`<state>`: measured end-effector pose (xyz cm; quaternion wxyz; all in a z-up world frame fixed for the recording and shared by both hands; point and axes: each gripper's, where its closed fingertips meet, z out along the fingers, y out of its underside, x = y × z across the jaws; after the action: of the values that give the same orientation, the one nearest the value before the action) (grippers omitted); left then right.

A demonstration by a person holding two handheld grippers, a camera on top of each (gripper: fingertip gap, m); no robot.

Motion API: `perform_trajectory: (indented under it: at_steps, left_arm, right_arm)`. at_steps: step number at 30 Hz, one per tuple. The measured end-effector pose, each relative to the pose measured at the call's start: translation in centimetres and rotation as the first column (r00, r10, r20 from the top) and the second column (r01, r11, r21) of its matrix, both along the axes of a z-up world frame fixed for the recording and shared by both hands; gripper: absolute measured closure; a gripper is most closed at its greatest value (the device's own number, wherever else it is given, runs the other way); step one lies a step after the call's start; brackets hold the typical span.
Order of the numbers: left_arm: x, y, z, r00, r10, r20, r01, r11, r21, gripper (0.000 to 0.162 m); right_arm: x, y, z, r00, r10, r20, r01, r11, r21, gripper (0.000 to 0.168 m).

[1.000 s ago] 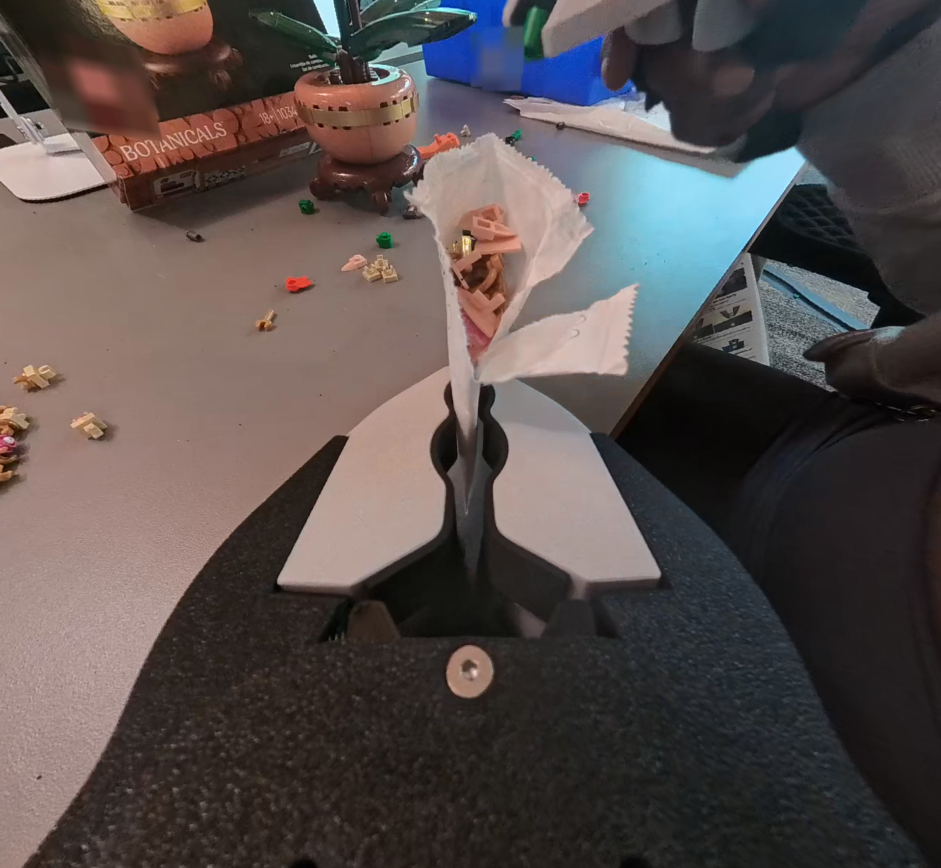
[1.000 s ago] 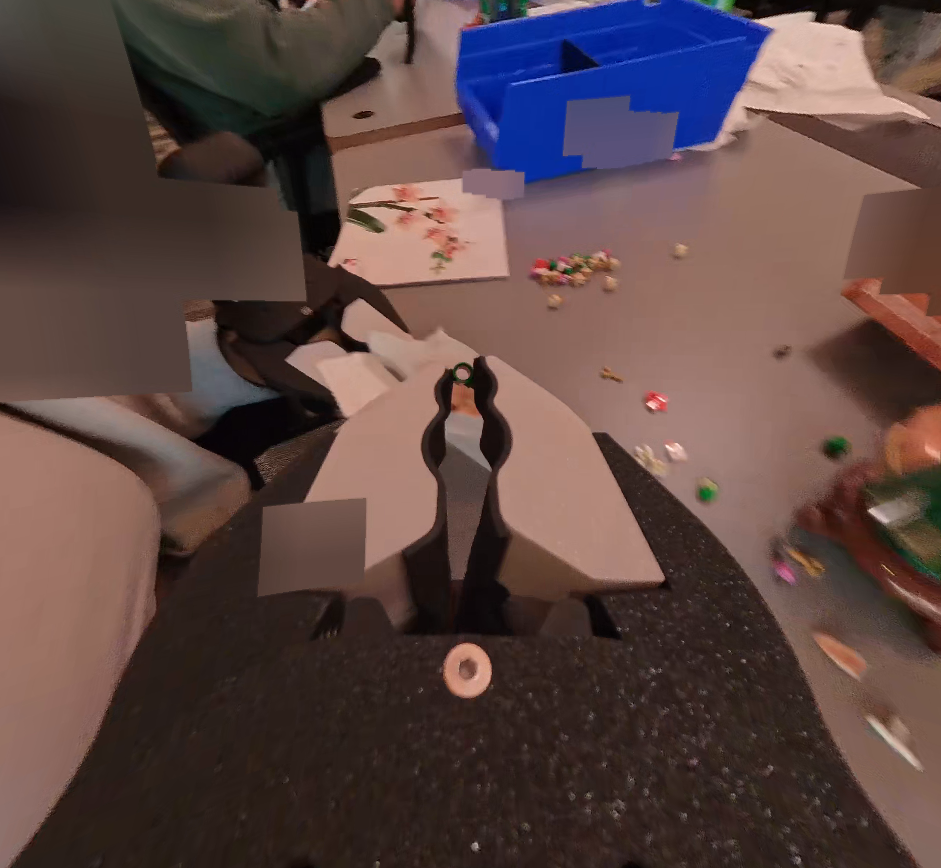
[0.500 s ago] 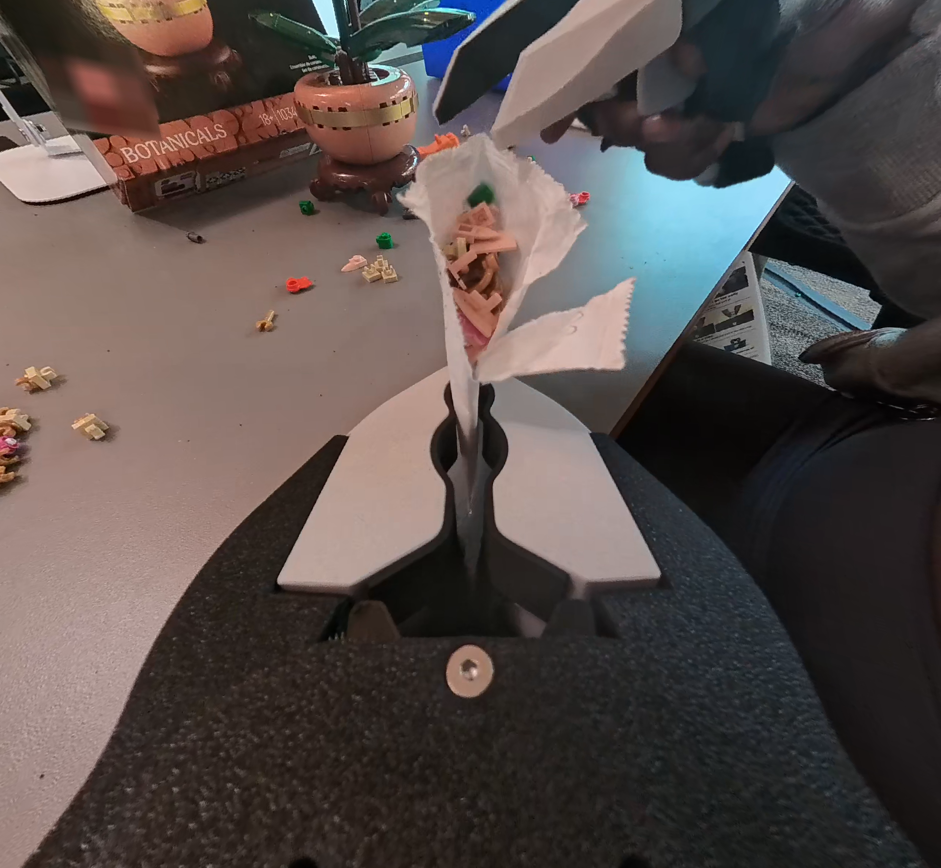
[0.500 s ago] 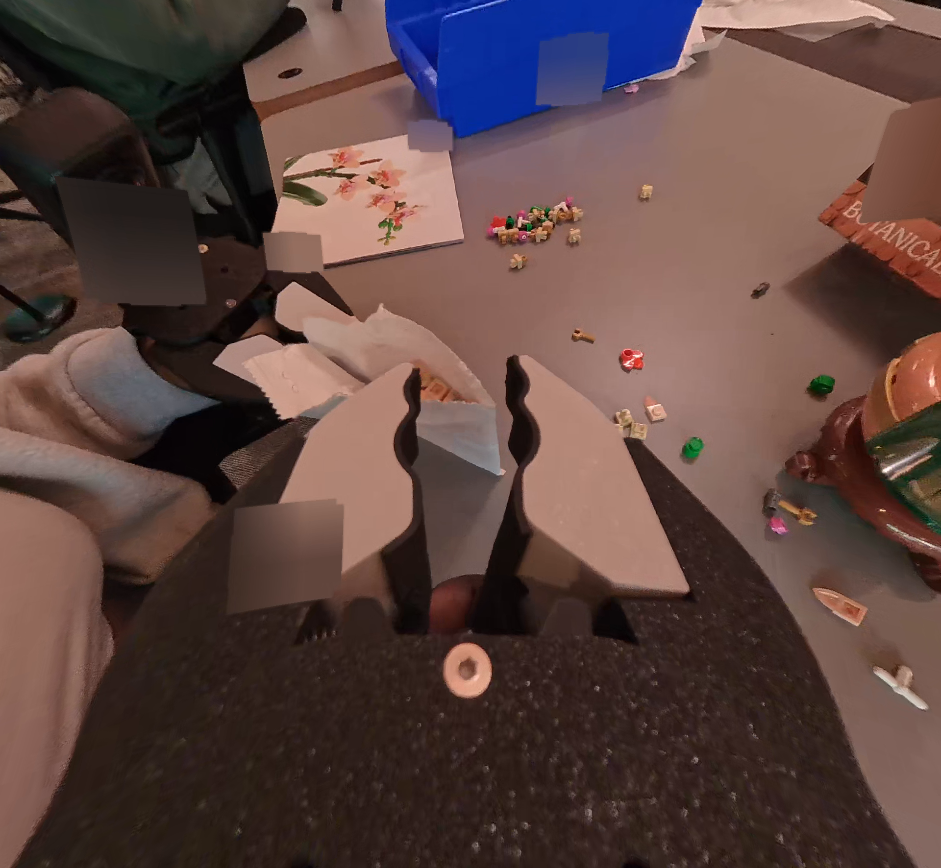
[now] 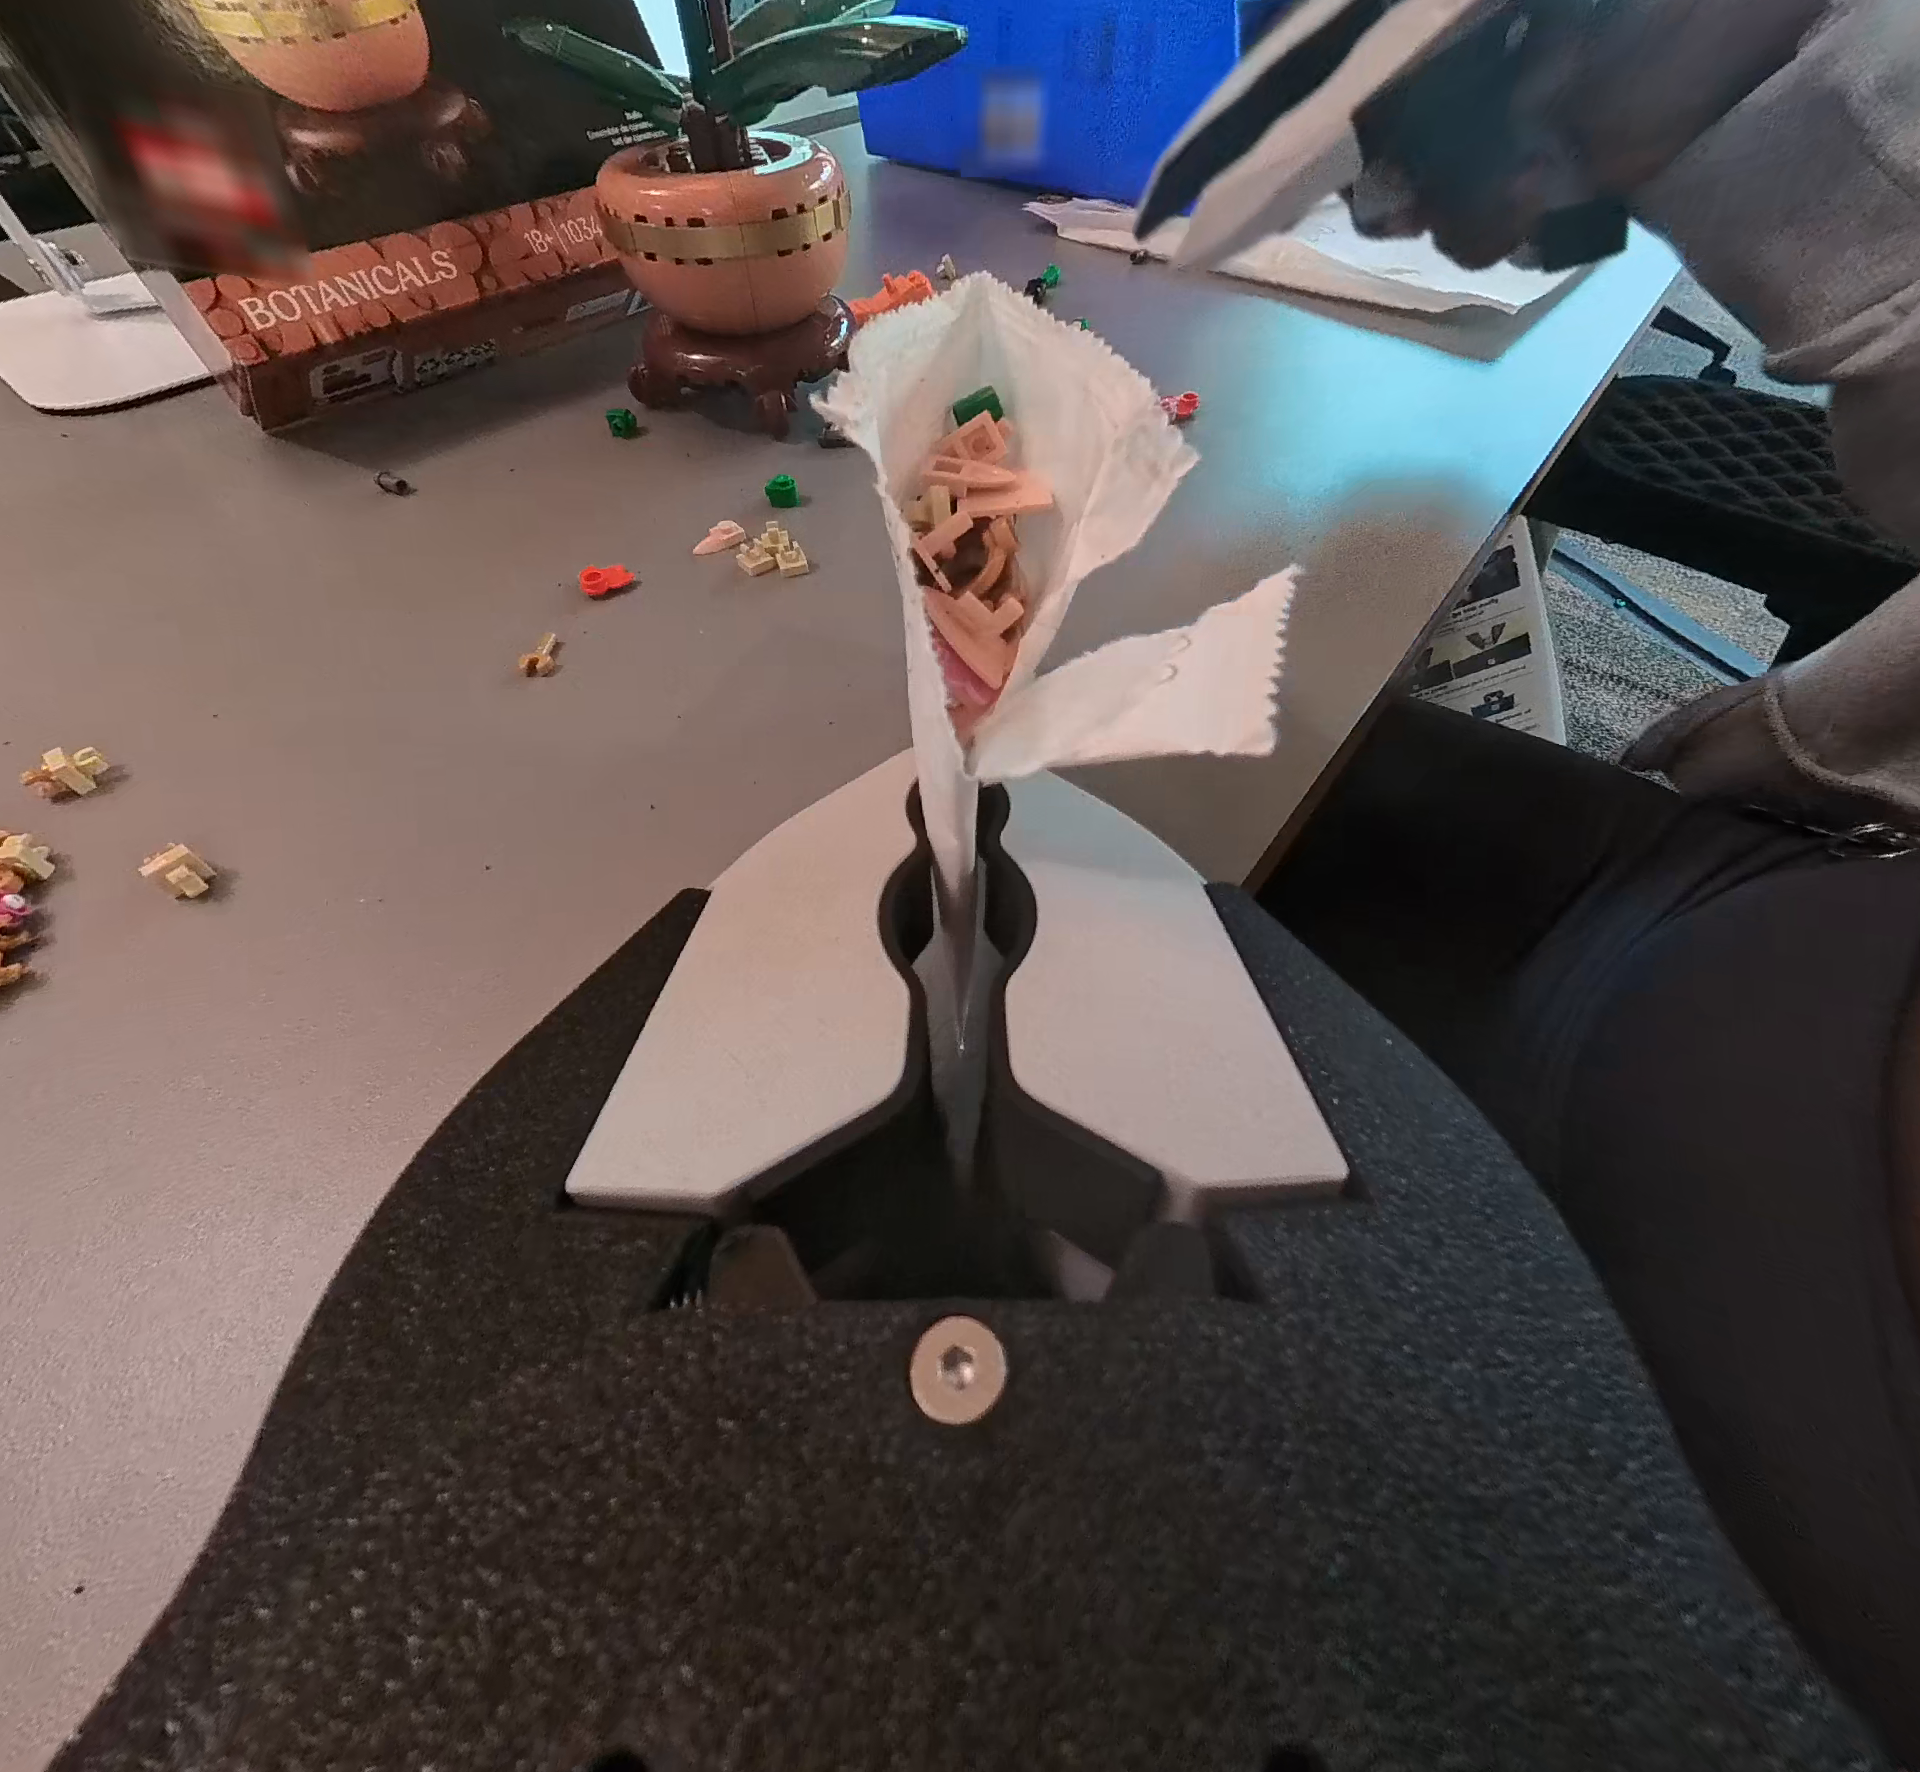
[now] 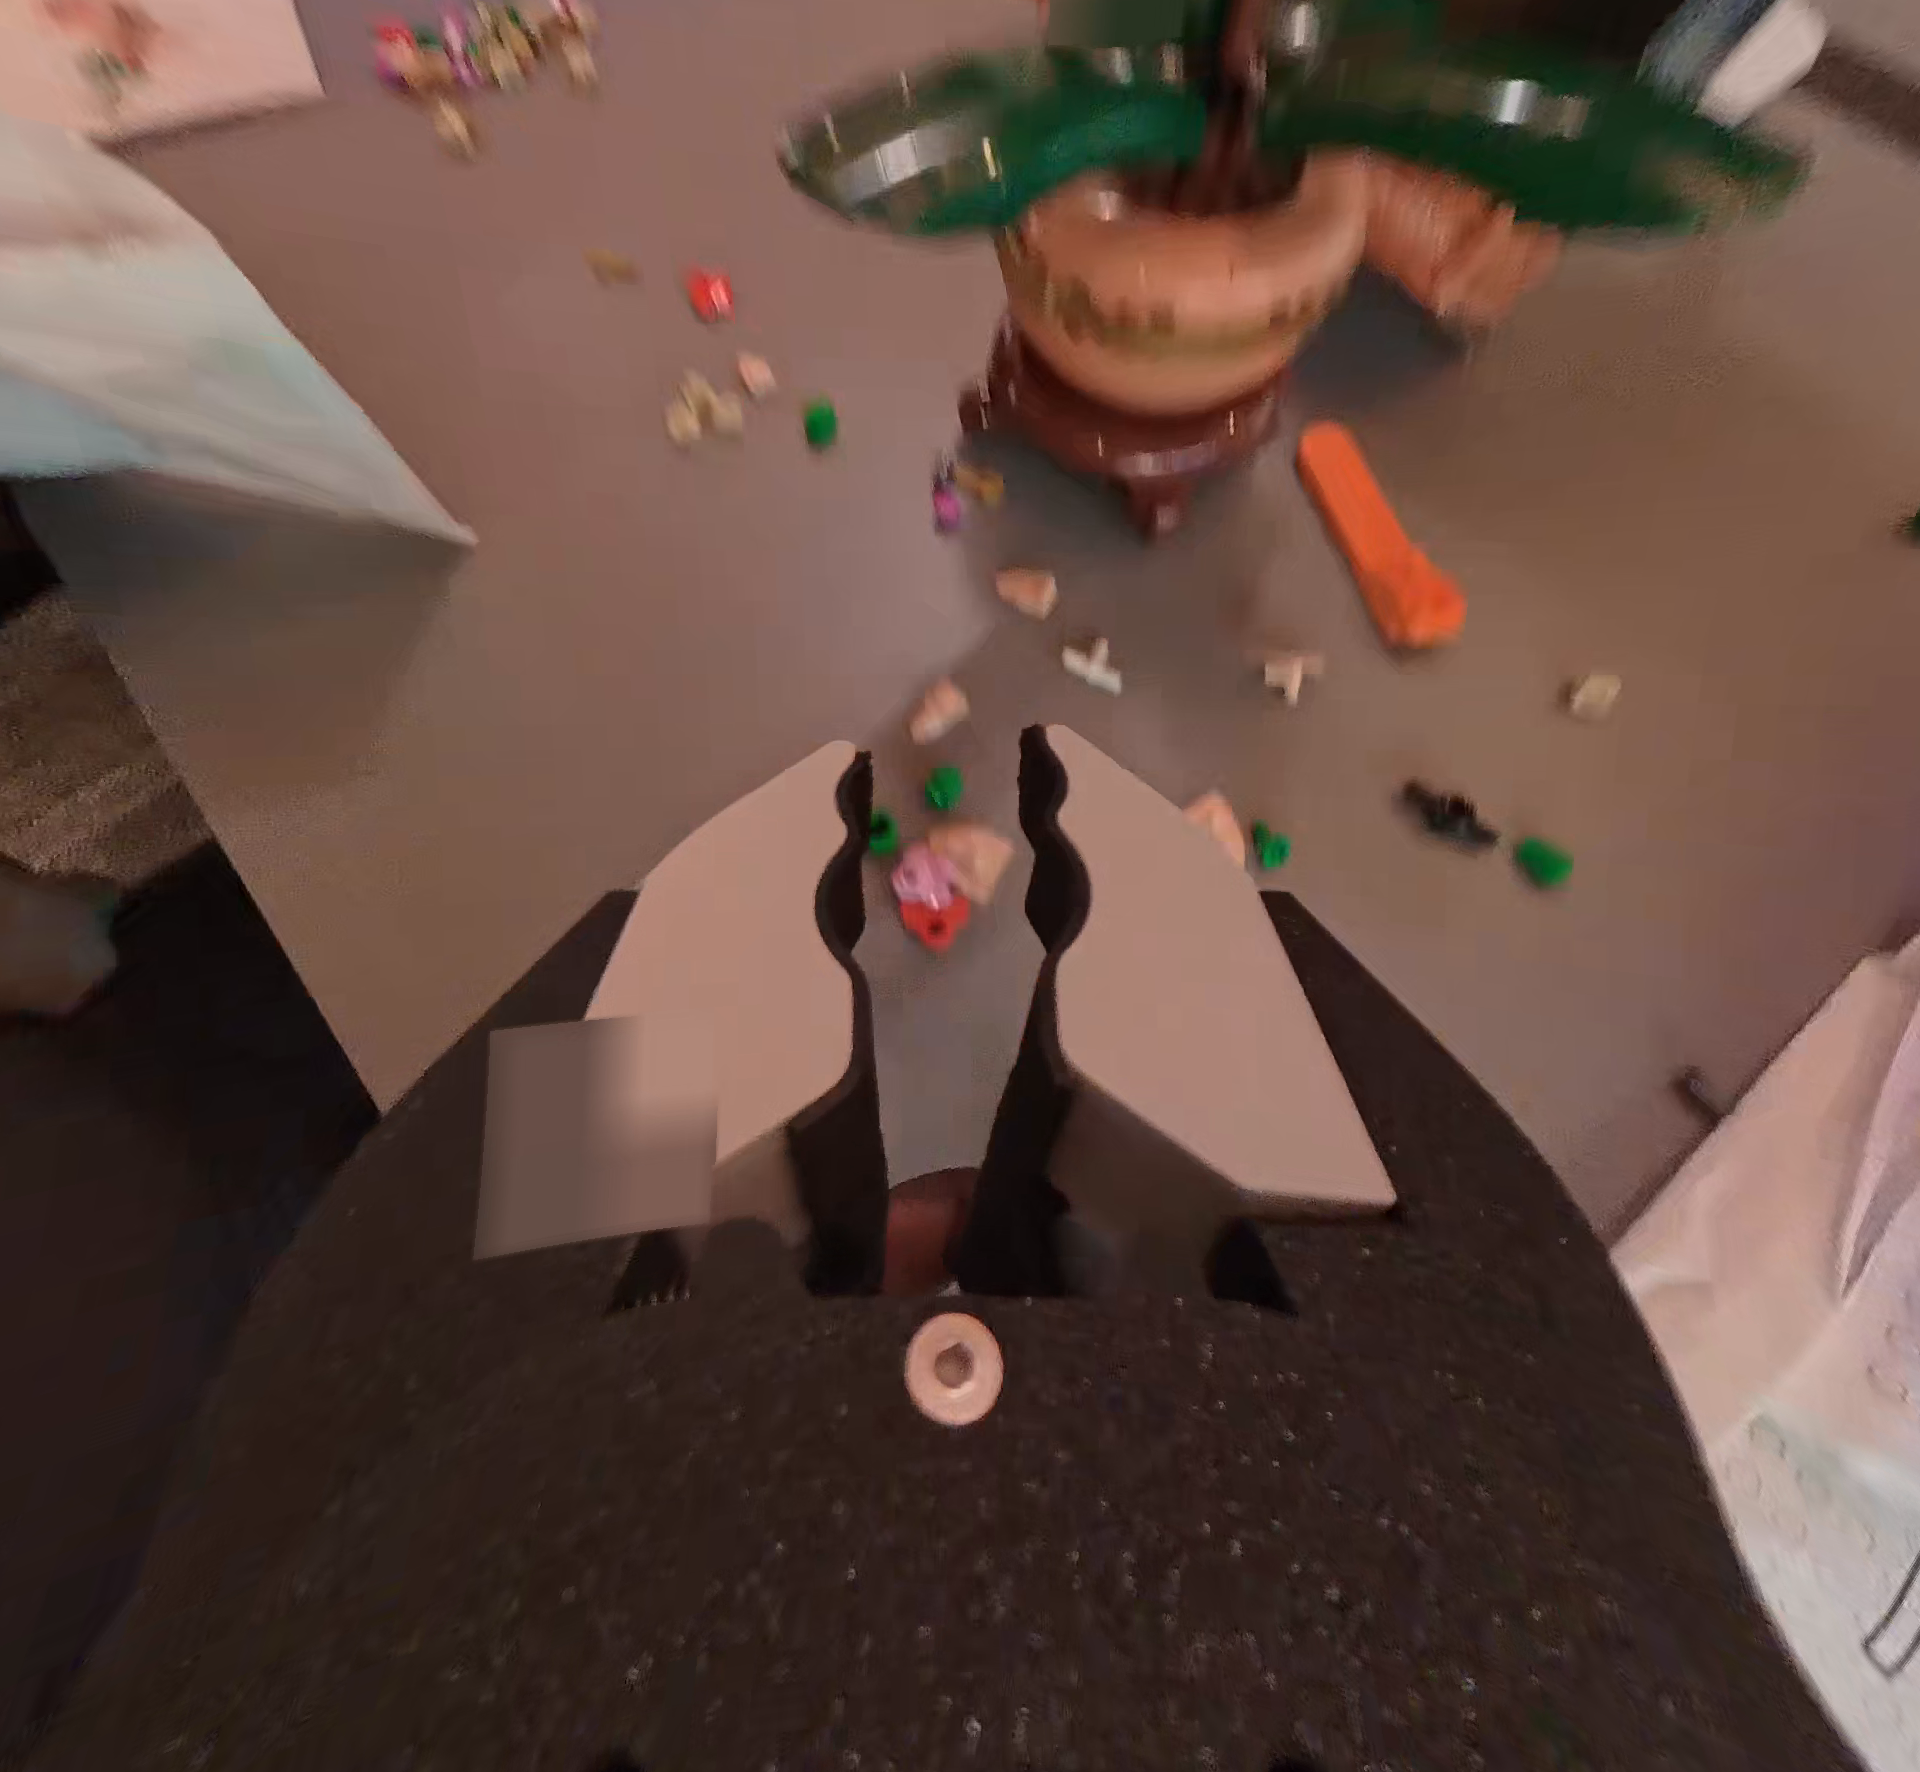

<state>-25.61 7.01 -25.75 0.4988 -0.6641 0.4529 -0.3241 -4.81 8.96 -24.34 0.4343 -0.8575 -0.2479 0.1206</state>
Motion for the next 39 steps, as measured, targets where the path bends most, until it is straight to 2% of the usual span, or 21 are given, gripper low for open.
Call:
perform_trajectory:
  at_steps: [2,4,9,12,14,16,17,19,21,24,26,28,31,34,36,39]
  left_arm:
    - [0.0,0.0,0.0,1.000,0.002,-0.001,-0.002,1.000,0.001,0.158]
    - [0.0,0.0,0.0,1.000,0.005,-0.003,-0.005,1.000,0.002,0.158]
    - [0.0,0.1,0.0,1.000,0.008,-0.001,-0.008,1.000,-0.004,0.158]
    - [0.0,0.1,-0.1,1.000,0.005,0.000,-0.005,1.000,-0.005,0.158]
    - [-0.1,0.1,-0.1,1.000,0.004,0.002,-0.004,1.000,-0.006,0.158]
    - [-0.1,0.1,-0.1,1.000,0.005,0.002,-0.005,1.000,-0.006,0.158]
    - [-0.1,0.1,-0.1,1.000,0.005,0.002,-0.005,1.000,-0.007,0.158]
    - [-0.1,0.0,-0.1,1.000,0.005,0.003,-0.005,1.000,-0.008,0.158]
    - [-0.1,0.0,-0.1,1.000,0.006,0.002,-0.006,1.000,-0.006,0.158]
    - [0.0,0.1,0.0,1.000,0.006,0.001,-0.006,1.000,-0.001,0.158]
    - [0.0,0.0,0.0,1.000,0.004,0.003,-0.004,1.000,-0.002,0.158]
    - [0.0,0.1,0.0,1.000,0.002,0.004,-0.002,1.000,-0.001,0.158]
    - [0.0,0.0,0.0,1.000,0.001,0.003,-0.001,1.000,-0.002,0.158]
    - [0.0,0.0,0.0,1.000,0.001,0.003,-0.001,1.000,-0.001,0.158]
    - [-0.1,0.0,0.0,1.000,0.002,0.001,-0.002,1.000,0.003,0.158]
    - [0.0,0.0,0.0,1.000,0.001,0.001,-0.001,1.000,0.001,0.158]
  right_arm:
    - [0.6,-0.7,-1.9,1.000,0.013,0.023,-0.011,0.998,-0.068,0.145]
    - [0.3,-0.9,-2.9,0.998,0.043,0.054,-0.039,0.996,-0.075,0.145]
    - [-1.1,-0.7,-3.9,0.992,0.094,0.081,-0.087,0.992,-0.086,0.149]
    - [-1.5,-0.6,-4.5,0.989,0.108,0.103,-0.098,0.991,-0.096,0.160]
    - [-1.4,-0.6,-4.4,0.990,0.104,0.098,-0.093,0.990,-0.110,0.160]
    - [-2.0,-0.3,-3.0,0.995,0.080,0.065,-0.073,0.992,-0.098,0.160]
    - [-3.6,-0.2,-1.3,0.994,0.108,0.001,-0.108,0.993,-0.054,0.160]
    - [-8.0,-0.3,2.8,0.969,0.205,-0.137,-0.197,0.978,0.072,0.160]
    - [-12.9,-1.0,5.3,0.923,0.332,-0.195,-0.306,0.940,0.153,0.160]
    - [-17.2,-1.1,5.7,0.908,0.405,-0.108,-0.378,0.903,0.204,0.160]
    - [-18.4,-1.1,4.6,0.903,0.423,-0.072,-0.408,0.899,0.157,0.153]
    - [-18.0,-0.5,3.9,0.921,0.386,-0.051,-0.377,0.918,0.122,0.151]
    - [-17.8,-0.6,4.5,0.919,0.377,-0.115,-0.361,0.923,0.135,0.149]
    - [-16.5,-0.3,4.7,0.929,0.362,-0.078,-0.347,0.925,0.156,0.143]
    - [-13.6,0.4,5.0,0.950,0.304,-0.068,-0.287,0.939,0.188,0.143]
    - [-6.3,1.7,2.7,0.988,0.143,-0.055,-0.138,0.986,0.095,0.143]
